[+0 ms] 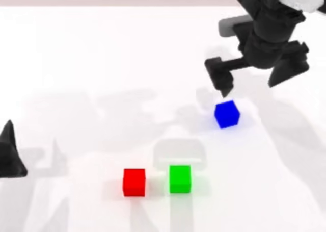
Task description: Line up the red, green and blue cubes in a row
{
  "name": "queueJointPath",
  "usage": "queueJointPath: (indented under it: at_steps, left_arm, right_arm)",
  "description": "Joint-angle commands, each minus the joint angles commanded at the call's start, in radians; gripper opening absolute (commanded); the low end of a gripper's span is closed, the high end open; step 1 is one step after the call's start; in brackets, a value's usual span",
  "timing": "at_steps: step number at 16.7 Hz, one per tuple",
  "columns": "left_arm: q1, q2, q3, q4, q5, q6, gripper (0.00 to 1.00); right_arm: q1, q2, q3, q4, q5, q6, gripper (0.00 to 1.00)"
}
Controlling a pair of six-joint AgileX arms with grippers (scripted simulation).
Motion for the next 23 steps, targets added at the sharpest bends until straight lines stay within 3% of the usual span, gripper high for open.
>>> queueJointPath:
  at_steps: [5,12,19,23]
  left_arm:
    - [0.063,-0.174,-0.112,0.129,0.01,0.135,1.0]
    - [0.066,-0.184,-0.117,0.136,0.011,0.142,1.0]
    - [0.066,-0.184,-0.117,0.136,0.011,0.142,1.0]
    - [0.066,-0.184,-0.117,0.136,0.011,0.142,1.0]
  right_arm:
    - [0.04,0.187,0.192,-0.098,0.002,0.016,1.0]
    - [0.038,0.193,0.195,-0.097,0.002,0.015,1.0]
    - [0.043,0.25,0.022,0.139,0.003,0.018,1.0]
    - [0.044,0.261,-0.007,0.171,0.003,0.019,1.0]
